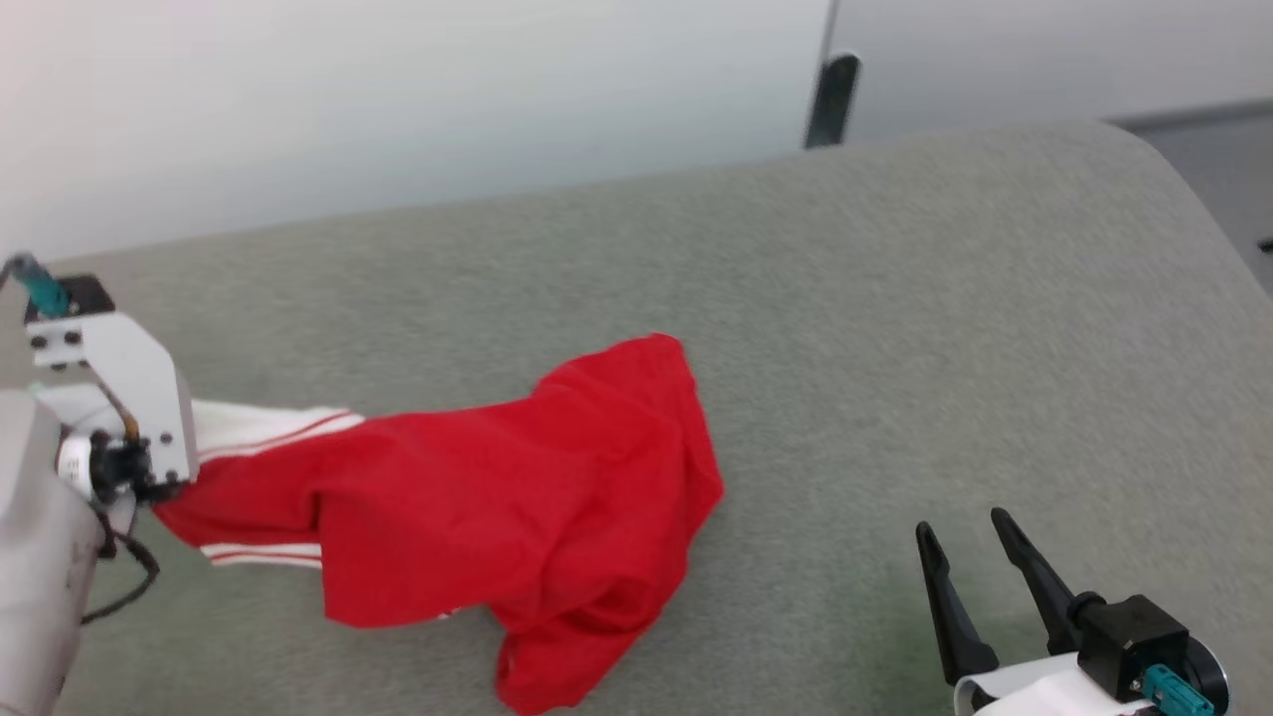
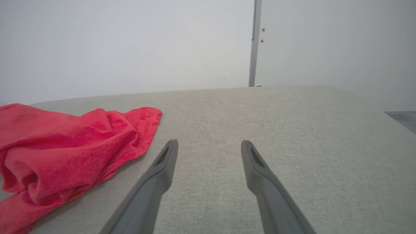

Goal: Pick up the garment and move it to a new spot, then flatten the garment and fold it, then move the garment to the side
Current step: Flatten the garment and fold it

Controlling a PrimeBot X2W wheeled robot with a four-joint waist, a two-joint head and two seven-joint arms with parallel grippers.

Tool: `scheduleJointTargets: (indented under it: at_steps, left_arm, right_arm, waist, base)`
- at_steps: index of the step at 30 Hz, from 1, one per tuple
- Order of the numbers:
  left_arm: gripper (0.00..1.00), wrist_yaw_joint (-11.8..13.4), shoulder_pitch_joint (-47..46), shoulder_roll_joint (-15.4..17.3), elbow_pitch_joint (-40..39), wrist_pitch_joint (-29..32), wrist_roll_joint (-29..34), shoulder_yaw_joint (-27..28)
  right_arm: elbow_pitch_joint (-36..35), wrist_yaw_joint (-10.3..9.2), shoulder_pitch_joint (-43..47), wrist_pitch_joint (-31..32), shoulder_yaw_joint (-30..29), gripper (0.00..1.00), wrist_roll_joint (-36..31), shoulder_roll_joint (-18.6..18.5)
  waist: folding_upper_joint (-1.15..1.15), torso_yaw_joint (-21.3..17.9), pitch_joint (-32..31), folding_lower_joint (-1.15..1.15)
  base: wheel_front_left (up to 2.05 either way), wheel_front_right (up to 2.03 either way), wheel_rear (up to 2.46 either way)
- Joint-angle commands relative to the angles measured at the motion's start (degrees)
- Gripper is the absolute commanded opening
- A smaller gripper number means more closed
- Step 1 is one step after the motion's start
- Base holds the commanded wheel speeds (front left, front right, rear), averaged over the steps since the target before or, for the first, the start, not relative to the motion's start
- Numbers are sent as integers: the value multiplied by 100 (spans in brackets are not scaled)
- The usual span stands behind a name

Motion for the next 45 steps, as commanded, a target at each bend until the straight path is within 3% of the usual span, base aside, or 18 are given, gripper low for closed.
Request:
scheduleJointTargets:
  at_steps: [1,13,21,22,23,24,25,34,42,45]
  left_arm:
    - [0,54,137,31,6,-22,-34,19]
    - [0,288,1158,127,-84,-88,-415,248]
    - [0,417,1778,-10,-269,-158,-648,360]
    - [4,394,1804,-20,-328,-218,-668,378]
    - [33,379,1804,-19,-413,-312,-655,379]
    - [73,356,1787,1,-508,-433,-614,374]
    - [100,366,1762,-2,-574,-544,-636,418]
    - [100,95,1805,-75,-1398,-1470,-523,413]
    - [100,-381,2371,-122,-2430,-3048,-243,349]
    - [100,-331,2655,-174,-2727,-3594,-138,369]
  right_arm:
    - [-36,22,118,30,-5,100,-4,-19]
    - [-138,22,318,163,-20,100,48,-9]
    - [-149,22,373,222,-21,100,99,4]
    - [-147,22,355,235,-5,100,98,-2]
    - [-138,22,333,240,17,100,117,-7]
    - [-133,22,307,254,46,100,141,-16]
    - [-126,22,283,271,84,100,153,-42]
    - [-72,22,199,496,376,100,347,-243]
    - [-87,22,230,920,539,100,595,-376]
    - [-91,22,220,1105,573,100,643,-416]
  waist:
    - [0,569,-548,0]
    - [0,912,-893,0]
    - [0,1023,-970,0]
    - [0,1042,-980,0]
    - [0,1064,-995,0]
    - [0,1084,-1014,0]
    - [0,1108,-1037,0]
    - [0,1374,-1380,0]
    - [0,1704,-1563,0]
    - [0,1853,-1580,0]
  base:
    - [0,0,0]
    - [0,0,0]
    - [0,0,0]
    - [0,0,0]
    - [0,0,0]
    - [0,0,0]
    - [0,0,0]
    - [0,0,0]
    - [0,0,0]
    - [0,0,0]
